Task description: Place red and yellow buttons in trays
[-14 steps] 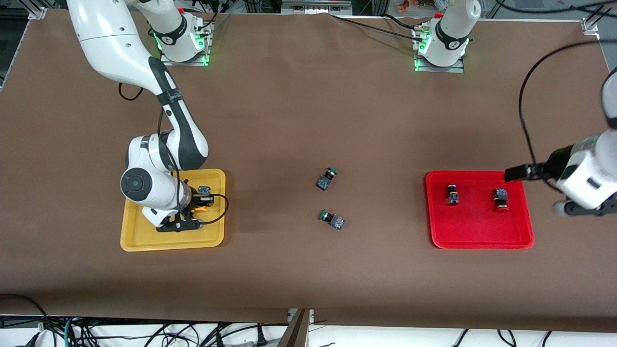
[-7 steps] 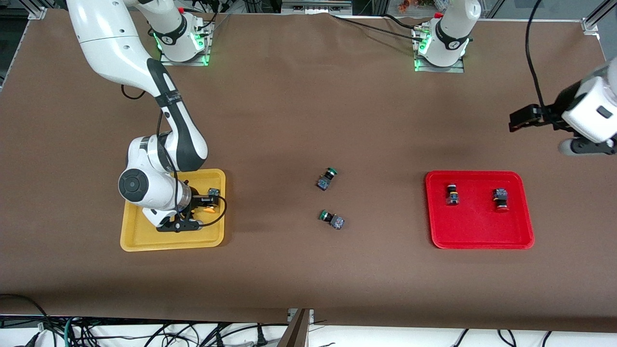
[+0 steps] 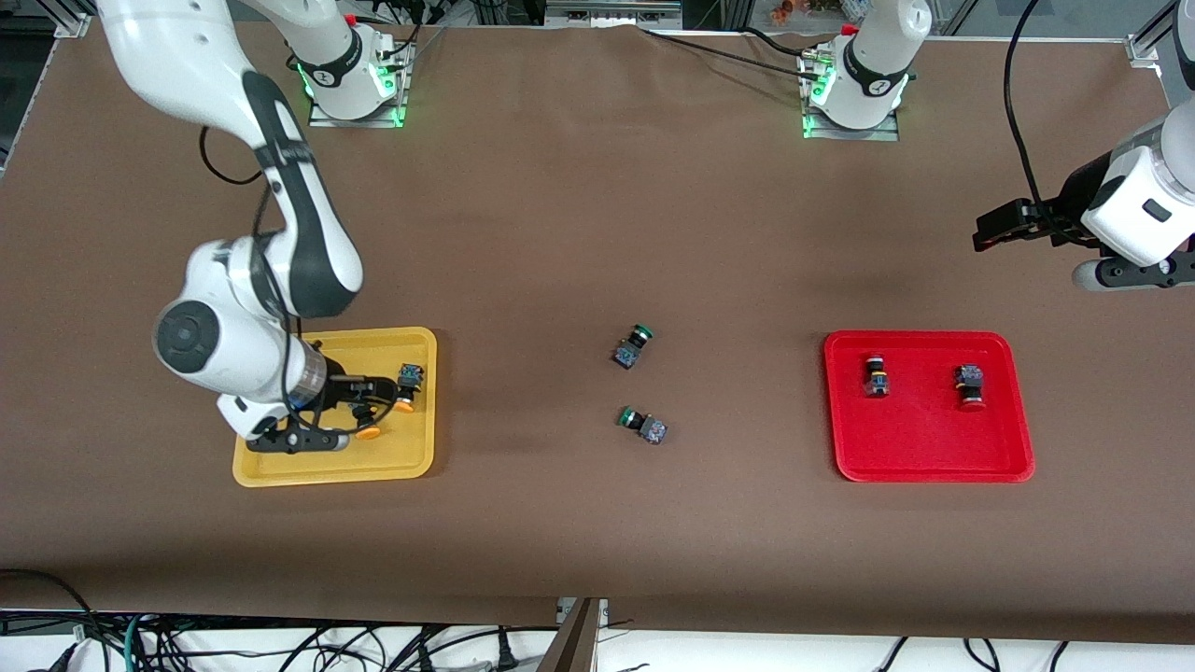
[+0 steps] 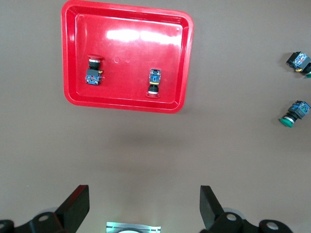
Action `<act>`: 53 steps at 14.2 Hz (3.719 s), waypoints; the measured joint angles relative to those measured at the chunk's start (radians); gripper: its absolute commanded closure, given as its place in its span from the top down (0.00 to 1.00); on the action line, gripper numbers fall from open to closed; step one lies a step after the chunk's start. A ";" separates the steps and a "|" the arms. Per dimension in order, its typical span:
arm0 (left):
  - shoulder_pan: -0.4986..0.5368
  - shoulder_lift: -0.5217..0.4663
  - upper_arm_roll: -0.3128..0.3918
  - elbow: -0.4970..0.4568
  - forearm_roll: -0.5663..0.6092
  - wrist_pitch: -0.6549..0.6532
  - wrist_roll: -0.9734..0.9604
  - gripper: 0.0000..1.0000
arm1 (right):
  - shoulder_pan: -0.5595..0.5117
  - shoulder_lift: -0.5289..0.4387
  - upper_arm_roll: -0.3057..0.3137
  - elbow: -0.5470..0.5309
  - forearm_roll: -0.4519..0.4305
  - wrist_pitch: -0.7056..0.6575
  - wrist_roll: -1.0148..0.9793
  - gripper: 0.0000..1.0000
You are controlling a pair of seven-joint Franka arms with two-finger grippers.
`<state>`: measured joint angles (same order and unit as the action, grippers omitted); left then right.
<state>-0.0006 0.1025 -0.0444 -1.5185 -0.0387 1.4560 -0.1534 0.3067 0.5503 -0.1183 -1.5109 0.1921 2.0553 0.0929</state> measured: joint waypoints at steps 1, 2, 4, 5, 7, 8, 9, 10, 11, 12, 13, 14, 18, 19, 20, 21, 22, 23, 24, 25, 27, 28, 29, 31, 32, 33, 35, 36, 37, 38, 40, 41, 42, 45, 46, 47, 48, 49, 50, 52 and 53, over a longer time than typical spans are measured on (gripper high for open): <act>-0.001 0.001 0.000 0.000 0.000 0.003 0.000 1.00 | 0.001 -0.061 -0.008 0.005 -0.007 -0.072 0.002 1.00; -0.001 0.003 -0.001 0.000 0.000 0.006 0.000 1.00 | 0.001 -0.131 -0.018 0.007 -0.026 -0.148 0.002 1.00; -0.001 0.005 -0.001 0.003 0.000 0.013 0.000 1.00 | 0.000 -0.274 -0.032 0.003 -0.084 -0.281 0.002 1.00; -0.001 0.008 0.000 0.007 0.000 0.014 0.000 1.00 | 0.000 -0.335 -0.036 -0.003 -0.106 -0.334 0.002 1.00; -0.001 0.015 0.001 0.018 0.000 0.014 -0.001 1.00 | -0.001 -0.421 -0.045 -0.022 -0.137 -0.398 0.003 1.00; -0.001 0.019 0.001 0.024 0.000 0.014 -0.001 1.00 | -0.001 -0.444 -0.051 -0.032 -0.144 -0.410 0.003 1.00; -0.003 0.024 0.000 0.027 0.001 0.014 -0.001 1.00 | -0.001 -0.453 -0.059 -0.038 -0.147 -0.414 0.003 1.00; -0.004 0.027 -0.001 0.029 0.003 0.014 -0.001 1.00 | -0.001 -0.453 -0.067 -0.040 -0.148 -0.415 0.002 1.00; -0.005 0.028 -0.002 0.030 0.005 0.014 -0.001 1.00 | -0.002 -0.449 -0.071 -0.040 -0.148 -0.418 0.002 1.00; -0.005 0.028 -0.002 0.030 0.006 0.014 -0.001 1.00 | -0.002 -0.446 -0.074 -0.039 -0.148 -0.427 0.002 1.00; -0.005 0.029 -0.002 0.031 0.006 0.014 -0.001 1.00 | -0.002 -0.442 -0.077 -0.034 -0.150 -0.435 0.002 1.00; -0.005 0.029 -0.002 0.032 0.006 0.014 -0.001 1.00 | -0.002 -0.438 -0.079 -0.029 -0.158 -0.437 0.002 1.00; -0.005 0.029 -0.002 0.033 0.007 0.014 -0.001 1.00 | 0.005 -0.417 -0.074 -0.022 -0.222 -0.445 0.004 1.00; -0.005 0.029 -0.002 0.033 0.007 0.014 -0.001 1.00 | 0.010 -0.411 -0.073 -0.021 -0.224 -0.446 0.014 1.00; -0.005 0.029 -0.002 0.033 0.007 0.014 -0.001 1.00 | 0.013 -0.407 -0.072 -0.020 -0.225 -0.446 0.027 1.00; -0.005 0.030 -0.002 0.033 0.007 0.014 -0.001 1.00 | 0.014 -0.405 -0.071 -0.018 -0.226 -0.446 0.037 1.00; -0.005 0.032 -0.002 0.033 0.007 0.014 -0.001 1.00 | 0.014 -0.405 -0.070 -0.017 -0.226 -0.445 0.046 1.00; -0.005 0.033 -0.002 0.033 0.007 0.014 -0.001 1.00 | 0.014 -0.405 -0.070 -0.015 -0.226 -0.444 0.050 1.00; -0.005 0.035 -0.002 0.033 0.007 0.014 -0.001 1.00 | 0.014 -0.405 -0.070 -0.013 -0.226 -0.440 0.052 1.00; -0.005 0.036 -0.002 0.033 0.007 0.014 -0.001 1.00 | 0.014 -0.405 -0.070 -0.010 -0.226 -0.435 0.053 1.00; -0.005 0.038 -0.002 0.033 0.007 0.014 -0.001 1.00 | 0.014 -0.405 -0.068 -0.007 -0.218 -0.425 0.056 1.00; -0.005 0.038 -0.002 0.033 0.007 0.014 -0.001 1.00 | 0.014 -0.405 -0.067 -0.006 -0.216 -0.423 0.057 1.00; -0.005 0.038 -0.002 0.033 0.007 0.014 -0.001 1.00 | 0.014 -0.405 -0.067 -0.006 -0.215 -0.422 0.059 1.00; -0.005 0.038 -0.002 0.033 0.007 0.014 -0.001 1.00 | 0.014 -0.405 -0.067 -0.006 -0.214 -0.420 0.059 1.00; -0.005 0.038 -0.002 0.033 0.008 0.014 -0.001 1.00 | 0.014 -0.405 -0.067 -0.006 -0.209 -0.420 0.059 1.00; -0.005 0.038 -0.002 0.033 0.008 0.014 -0.001 1.00 | 0.014 -0.405 -0.067 -0.006 -0.202 -0.419 0.059 1.00; -0.005 0.038 -0.002 0.033 0.008 0.014 -0.001 1.00 | 0.014 -0.405 -0.067 -0.006 -0.195 -0.419 0.059 1.00; -0.005 0.038 -0.002 0.033 0.008 0.014 -0.001 1.00 | 0.014 -0.405 -0.067 -0.006 -0.194 -0.419 0.059 1.00; -0.005 0.038 -0.002 0.034 0.008 0.014 -0.001 1.00 | 0.014 -0.405 -0.067 -0.006 -0.194 -0.419 0.059 1.00; -0.005 0.038 -0.002 0.034 0.008 0.014 -0.001 1.00 | 0.014 -0.405 -0.067 -0.006 -0.194 -0.419 0.060 1.00; -0.005 0.038 -0.002 0.034 0.008 0.014 -0.001 1.00 | 0.014 -0.405 -0.067 -0.006 -0.190 -0.419 0.060 1.00; -0.005 0.038 -0.002 0.034 0.008 0.014 -0.001 1.00 | 0.014 -0.405 -0.067 -0.006 -0.189 -0.419 0.060 1.00; -0.005 0.038 -0.002 0.034 0.008 0.014 -0.001 1.00 | 0.014 -0.405 -0.067 -0.005 -0.189 -0.418 0.060 1.00; -0.005 0.038 -0.002 0.034 0.008 0.014 -0.001 1.00 | 0.014 -0.405 -0.067 -0.005 -0.189 -0.418 0.060 1.00; -0.005 0.038 -0.002 0.034 0.008 0.014 -0.001 1.00 | 0.014 -0.405 -0.067 -0.005 -0.189 -0.418 0.060 1.00; -0.005 0.038 -0.002 0.034 0.008 0.014 -0.001 1.00 | 0.014 -0.405 -0.067 -0.005 -0.189 -0.418 0.060 1.00; -0.005 0.038 -0.002 0.034 0.008 0.014 -0.001 1.00 | 0.014 -0.405 -0.067 -0.005 -0.189 -0.418 0.060 1.00; -0.005 0.038 -0.002 0.034 0.008 0.014 -0.001 1.00 | 0.014 -0.405 -0.067 -0.005 -0.189 -0.418 0.060 1.00; -0.005 0.038 -0.002 0.034 0.008 0.014 -0.001 1.00 | 0.014 -0.405 -0.067 -0.005 -0.189 -0.418 0.060 1.00; -0.005 0.038 -0.002 0.034 0.008 0.014 -0.001 1.00 | 0.014 -0.405 -0.067 -0.005 -0.189 -0.418 0.060 1.00; -0.005 0.038 -0.002 0.034 0.008 0.014 -0.001 1.00 | 0.014 -0.405 -0.067 -0.005 -0.189 -0.418 0.060 1.00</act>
